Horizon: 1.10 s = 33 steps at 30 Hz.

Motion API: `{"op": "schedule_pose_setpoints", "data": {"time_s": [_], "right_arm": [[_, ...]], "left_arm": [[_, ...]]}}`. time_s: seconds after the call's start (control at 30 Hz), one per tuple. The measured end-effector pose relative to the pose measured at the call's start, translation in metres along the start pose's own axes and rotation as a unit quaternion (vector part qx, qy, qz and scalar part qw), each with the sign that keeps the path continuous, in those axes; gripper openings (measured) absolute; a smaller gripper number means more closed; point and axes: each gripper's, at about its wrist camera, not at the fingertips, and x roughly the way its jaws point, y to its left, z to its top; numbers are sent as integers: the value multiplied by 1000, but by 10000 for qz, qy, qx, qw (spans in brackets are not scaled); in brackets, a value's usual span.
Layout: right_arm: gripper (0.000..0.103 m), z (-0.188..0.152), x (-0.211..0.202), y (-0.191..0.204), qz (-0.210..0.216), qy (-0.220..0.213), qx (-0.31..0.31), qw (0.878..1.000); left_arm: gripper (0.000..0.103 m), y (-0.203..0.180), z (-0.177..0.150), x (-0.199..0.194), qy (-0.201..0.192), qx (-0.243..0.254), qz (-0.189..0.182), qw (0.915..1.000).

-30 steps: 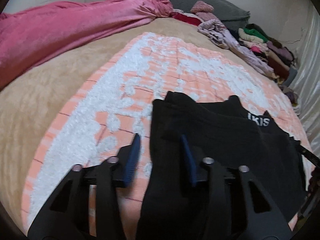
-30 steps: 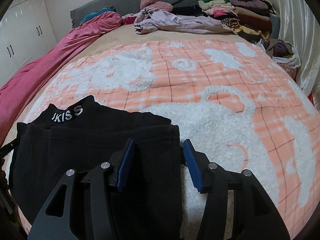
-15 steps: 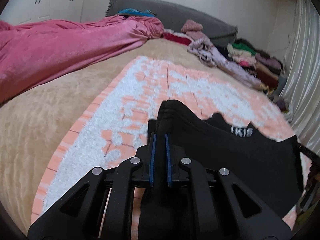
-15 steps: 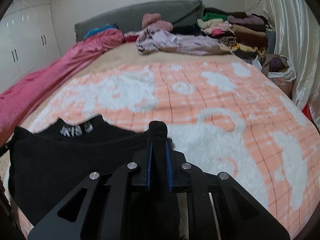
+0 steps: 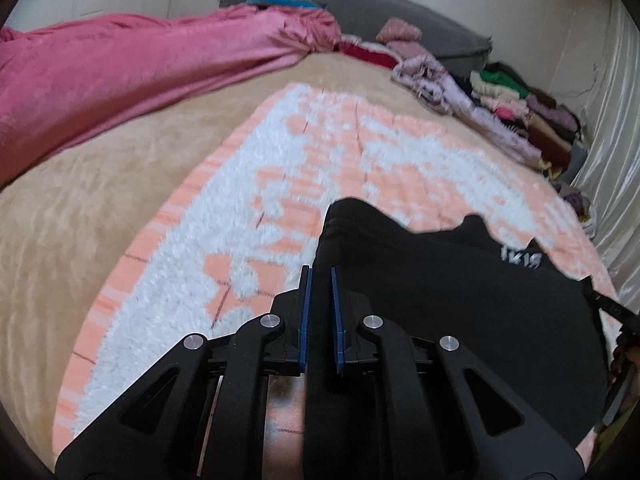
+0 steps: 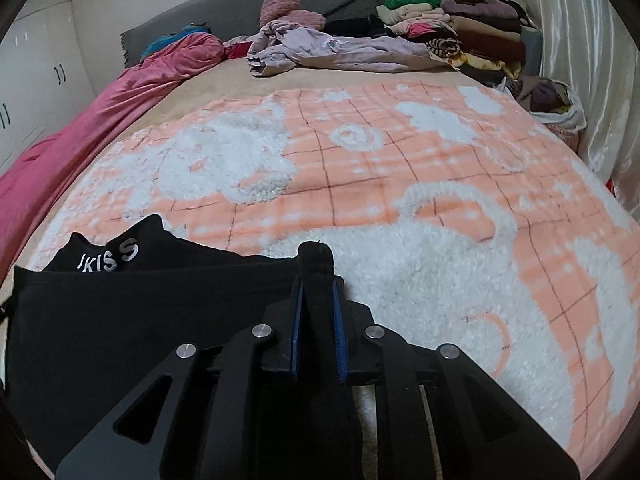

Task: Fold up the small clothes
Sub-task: 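Open both tools off the folded shirt and pull back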

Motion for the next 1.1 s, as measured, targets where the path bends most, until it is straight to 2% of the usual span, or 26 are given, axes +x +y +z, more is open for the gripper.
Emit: {"op": "schedule_pose_setpoints", "data": {"time_s": [0.13,0.3,0.4,0.6,0.73,0.9,1.03,1.1], "right_arm": [[15,-4,1,-1,-63,-21,62,10000],[36,-4,-6,-8,-105,-89,315,9994],[43,-5,-16,-9,-61,-191,329,9993],[50,-13,-39,-6,51,-345,251,9991],[53,-17,-53,-2,151,-405,204,9989],[59,-26,-67,2,186,-458,144,9987],[63,-33,-76,6,173,-508,107,9985],[66,-37,-81,8,186,-542,77,9983]], "left_arm": [[7,4,-4,0,-2,-51,16,10000],[12,6,-6,-5,-103,-79,46,9999],[16,10,-6,-12,-161,-166,31,9997],[17,12,-5,-37,-453,-277,-27,9986],[28,13,-6,-50,-505,-366,-155,9979],[39,13,-9,-60,-555,-325,-129,9978],[54,11,-12,-65,-610,-260,-91,9978],[58,11,-14,-67,-612,-231,-86,9978]]}}
